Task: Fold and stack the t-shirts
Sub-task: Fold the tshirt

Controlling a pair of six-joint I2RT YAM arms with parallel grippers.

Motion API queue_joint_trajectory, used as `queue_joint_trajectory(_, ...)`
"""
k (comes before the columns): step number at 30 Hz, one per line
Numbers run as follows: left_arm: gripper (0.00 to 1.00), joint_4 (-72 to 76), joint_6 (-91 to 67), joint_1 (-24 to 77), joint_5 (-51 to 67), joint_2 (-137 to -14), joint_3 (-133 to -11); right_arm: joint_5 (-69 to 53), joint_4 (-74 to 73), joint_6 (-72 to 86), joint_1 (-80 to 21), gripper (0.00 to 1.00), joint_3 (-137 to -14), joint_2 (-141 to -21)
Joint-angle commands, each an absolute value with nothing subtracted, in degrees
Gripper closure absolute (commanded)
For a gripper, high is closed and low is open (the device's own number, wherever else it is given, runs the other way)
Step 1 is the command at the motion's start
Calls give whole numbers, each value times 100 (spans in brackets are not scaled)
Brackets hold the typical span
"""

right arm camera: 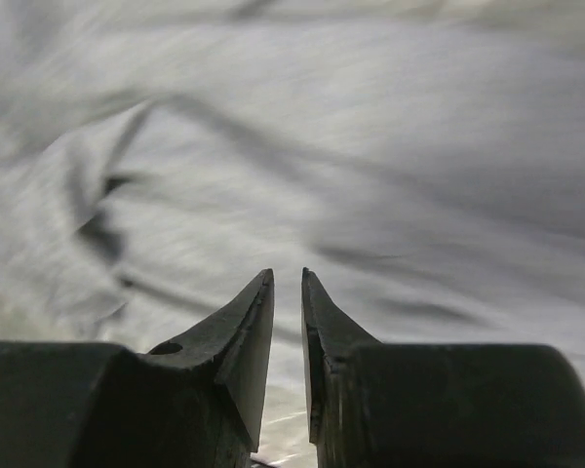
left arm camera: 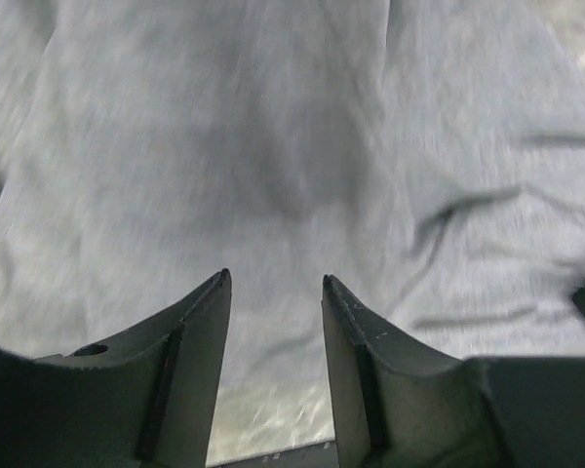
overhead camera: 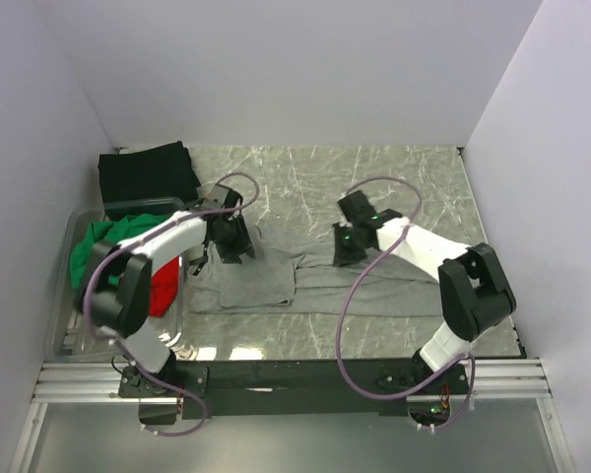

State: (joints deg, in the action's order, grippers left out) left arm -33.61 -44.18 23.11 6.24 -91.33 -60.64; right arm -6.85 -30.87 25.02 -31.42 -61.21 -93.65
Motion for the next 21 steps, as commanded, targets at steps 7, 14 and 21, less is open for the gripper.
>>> queue_joint_trajectory(7,52,-3375,-4043,2294,282,-10721,-7382,-510,-2813,1837,-1811,75,-5985,-9306)
queue_joint_trajectory(14,52,-3436,-3947,2285,79,-11880,-8259,-563,-2865,1854,-1538,75,-6293,-9975)
queue_joint_trajectory(21,52,-3858,-3683,2285,18,-13198,-10026,-457,-3313,1951,-1538,76,-6293,-10222)
